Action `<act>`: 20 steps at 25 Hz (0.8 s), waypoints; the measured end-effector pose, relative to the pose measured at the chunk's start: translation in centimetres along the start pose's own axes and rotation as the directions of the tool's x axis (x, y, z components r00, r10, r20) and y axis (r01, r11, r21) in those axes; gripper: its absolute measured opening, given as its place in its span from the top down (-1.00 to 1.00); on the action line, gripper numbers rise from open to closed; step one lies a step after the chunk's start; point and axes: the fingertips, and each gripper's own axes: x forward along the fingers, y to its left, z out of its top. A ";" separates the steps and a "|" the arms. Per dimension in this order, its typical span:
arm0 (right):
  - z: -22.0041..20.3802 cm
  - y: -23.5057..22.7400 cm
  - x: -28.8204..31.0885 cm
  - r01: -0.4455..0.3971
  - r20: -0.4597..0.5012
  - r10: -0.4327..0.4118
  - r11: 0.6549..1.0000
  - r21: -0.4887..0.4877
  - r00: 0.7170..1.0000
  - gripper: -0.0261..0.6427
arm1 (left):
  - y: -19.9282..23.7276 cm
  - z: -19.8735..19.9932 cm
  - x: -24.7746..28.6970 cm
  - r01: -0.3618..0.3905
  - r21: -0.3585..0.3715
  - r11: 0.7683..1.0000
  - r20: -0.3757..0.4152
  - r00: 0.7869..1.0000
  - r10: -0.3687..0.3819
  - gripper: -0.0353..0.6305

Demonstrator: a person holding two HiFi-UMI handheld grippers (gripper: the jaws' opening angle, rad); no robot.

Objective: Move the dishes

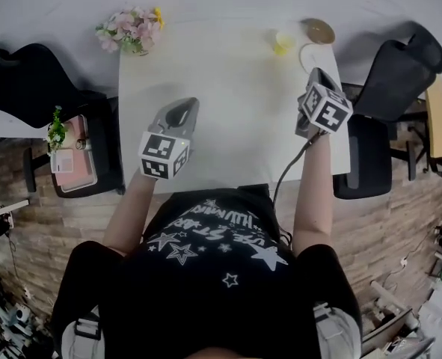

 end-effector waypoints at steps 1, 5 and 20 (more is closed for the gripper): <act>-0.8 0.6 -1.0 0.009 -0.004 -0.009 1.000 0.013 1.000 0.91 | 0.1 -0.2 -0.4 0.024 0.006 1.000 -0.002 1.000 -0.024 0.86; -4.2 2.6 -5.3 0.058 -0.021 -0.057 0.997 0.054 0.998 0.91 | -0.1 -1.4 -1.9 0.113 0.018 0.993 -0.018 0.994 -0.112 0.86; -11.7 7.1 -15.4 0.075 -0.073 -0.070 0.995 0.067 0.995 0.91 | -6.6 -5.3 -2.9 0.303 0.037 0.952 -0.086 0.950 -0.299 0.86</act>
